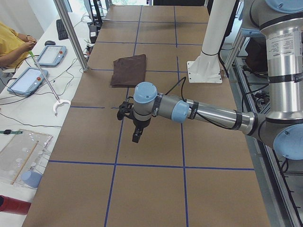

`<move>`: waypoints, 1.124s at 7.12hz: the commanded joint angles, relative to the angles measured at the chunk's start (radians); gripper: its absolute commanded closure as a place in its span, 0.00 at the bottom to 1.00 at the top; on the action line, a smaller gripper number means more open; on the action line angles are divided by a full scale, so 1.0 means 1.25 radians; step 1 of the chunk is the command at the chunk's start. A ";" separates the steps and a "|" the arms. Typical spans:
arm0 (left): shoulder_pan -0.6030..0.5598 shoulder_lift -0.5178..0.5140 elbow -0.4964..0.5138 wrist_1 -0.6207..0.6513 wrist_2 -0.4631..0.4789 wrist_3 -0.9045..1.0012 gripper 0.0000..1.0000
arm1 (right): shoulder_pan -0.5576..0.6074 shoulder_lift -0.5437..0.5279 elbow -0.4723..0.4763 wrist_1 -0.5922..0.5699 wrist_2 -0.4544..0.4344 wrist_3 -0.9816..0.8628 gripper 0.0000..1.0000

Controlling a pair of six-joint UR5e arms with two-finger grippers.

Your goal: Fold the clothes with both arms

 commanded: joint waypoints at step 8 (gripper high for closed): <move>-0.077 0.008 0.109 0.124 0.010 0.099 0.00 | 0.000 0.005 -0.025 0.001 0.001 0.000 0.00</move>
